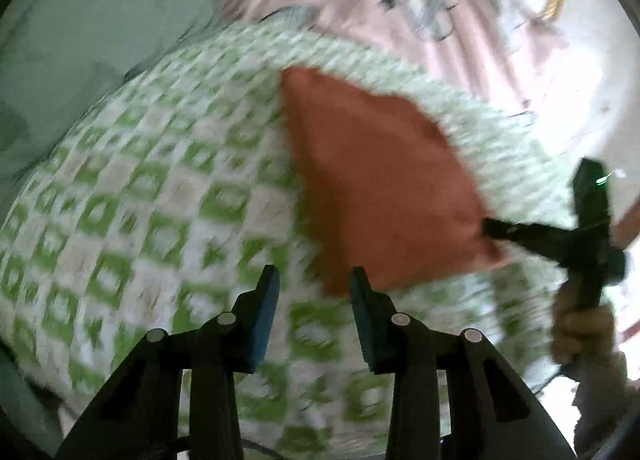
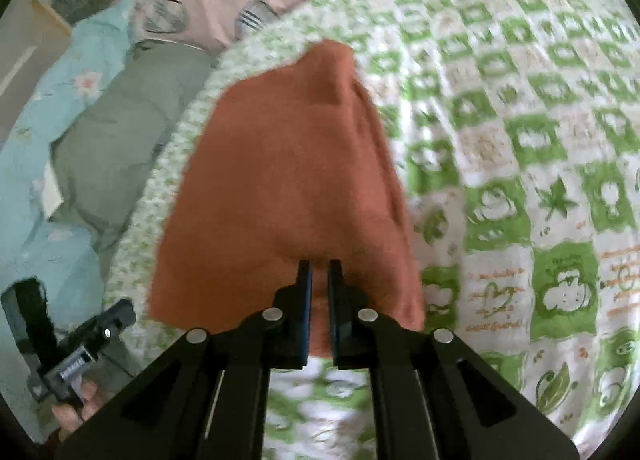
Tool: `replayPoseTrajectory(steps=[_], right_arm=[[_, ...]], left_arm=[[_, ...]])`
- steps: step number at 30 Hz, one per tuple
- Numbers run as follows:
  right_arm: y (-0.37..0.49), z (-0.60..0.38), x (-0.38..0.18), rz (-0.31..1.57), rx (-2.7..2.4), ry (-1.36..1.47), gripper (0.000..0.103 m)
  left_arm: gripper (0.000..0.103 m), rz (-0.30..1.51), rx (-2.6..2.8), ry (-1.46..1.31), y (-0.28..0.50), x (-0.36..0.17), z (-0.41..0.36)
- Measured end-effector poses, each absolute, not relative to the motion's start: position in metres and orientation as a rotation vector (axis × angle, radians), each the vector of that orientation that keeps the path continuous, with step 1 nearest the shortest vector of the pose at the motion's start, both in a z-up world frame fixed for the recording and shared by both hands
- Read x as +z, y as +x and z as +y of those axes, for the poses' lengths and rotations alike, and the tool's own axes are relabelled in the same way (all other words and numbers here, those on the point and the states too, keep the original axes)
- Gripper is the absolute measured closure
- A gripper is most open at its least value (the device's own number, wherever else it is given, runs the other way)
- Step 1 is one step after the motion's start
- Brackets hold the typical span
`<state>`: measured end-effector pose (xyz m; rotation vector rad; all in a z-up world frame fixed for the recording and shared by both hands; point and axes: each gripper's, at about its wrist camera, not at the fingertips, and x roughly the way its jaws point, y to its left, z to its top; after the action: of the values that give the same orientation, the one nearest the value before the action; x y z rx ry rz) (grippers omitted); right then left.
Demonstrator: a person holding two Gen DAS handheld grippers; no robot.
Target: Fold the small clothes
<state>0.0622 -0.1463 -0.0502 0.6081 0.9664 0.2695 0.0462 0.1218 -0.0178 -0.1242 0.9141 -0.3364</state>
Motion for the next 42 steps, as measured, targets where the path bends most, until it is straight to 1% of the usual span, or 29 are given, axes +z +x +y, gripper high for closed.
replayPoseTrajectory(steps=[2,4,6,7,9,10,11,15,20,22,24,27,29,31,33,34,36,37,40,42], right_arm=[[0.066,-0.139,-0.044,0.955,0.301,0.592,0.095],[0.069,-0.134,-0.048,0.972,0.288,0.572,0.095],[0.071,-0.133,-0.062,1.014,0.239,0.555,0.095],[0.070,-0.135,-0.072,1.041,0.200,0.540,0.095],[0.069,-0.142,-0.088,1.046,0.191,0.559,0.096],[0.068,-0.146,-0.091,1.038,0.195,0.579,0.099],[0.068,-0.149,-0.092,1.035,0.195,0.592,0.099],[0.068,-0.145,-0.087,1.037,0.190,0.544,0.099],[0.062,-0.147,-0.087,1.033,0.184,0.577,0.098],[0.059,-0.148,-0.083,1.034,0.185,0.588,0.095],[0.059,-0.147,-0.073,1.025,0.190,0.592,0.095],[0.080,-0.142,-0.050,0.976,0.217,0.556,0.094],[0.103,-0.141,-0.043,0.964,0.221,0.541,0.093],[0.131,-0.139,-0.052,0.985,0.170,0.479,0.090],[0.152,-0.145,-0.076,1.053,0.164,0.516,0.091],[0.152,-0.150,-0.079,1.040,0.166,0.562,0.093],[0.147,-0.150,-0.071,1.041,0.147,0.547,0.094],[0.141,-0.147,-0.064,1.024,0.136,0.527,0.090],[0.117,-0.146,-0.050,0.996,0.163,0.535,0.087],[0.098,-0.148,-0.045,0.984,0.167,0.554,0.082]], left_arm=[[0.067,0.878,-0.429,-0.134,0.051,-0.008,0.112],[0.067,0.886,-0.504,-0.127,0.055,-0.011,0.098],[0.067,0.920,-0.536,-0.098,0.058,-0.025,0.084],[0.067,0.965,-0.535,-0.071,0.061,-0.040,0.076],[0.072,1.037,-0.487,-0.034,0.064,-0.065,0.069],[0.072,1.040,-0.477,-0.040,0.064,-0.072,0.070],[0.072,1.015,-0.477,-0.057,0.062,-0.072,0.071],[0.072,1.025,-0.464,-0.072,0.063,-0.071,0.070],[0.072,1.024,-0.455,-0.082,0.065,-0.074,0.072],[0.072,1.025,-0.453,-0.081,0.064,-0.074,0.074],[0.071,1.030,-0.451,-0.080,0.062,-0.070,0.074],[0.070,1.036,-0.452,-0.074,0.061,-0.070,0.074],[0.070,1.039,-0.446,-0.073,0.061,-0.071,0.074],[0.070,1.045,-0.440,-0.072,0.062,-0.071,0.072],[0.070,1.043,-0.439,-0.068,0.064,-0.071,0.071],[0.070,1.041,-0.439,-0.062,0.064,-0.071,0.071],[0.070,1.042,-0.438,-0.050,0.066,-0.071,0.069],[0.070,1.040,-0.437,-0.047,0.065,-0.070,0.069],[0.068,1.035,-0.434,-0.048,0.061,-0.067,0.069],[0.060,1.033,-0.433,-0.055,0.056,-0.063,0.070]])
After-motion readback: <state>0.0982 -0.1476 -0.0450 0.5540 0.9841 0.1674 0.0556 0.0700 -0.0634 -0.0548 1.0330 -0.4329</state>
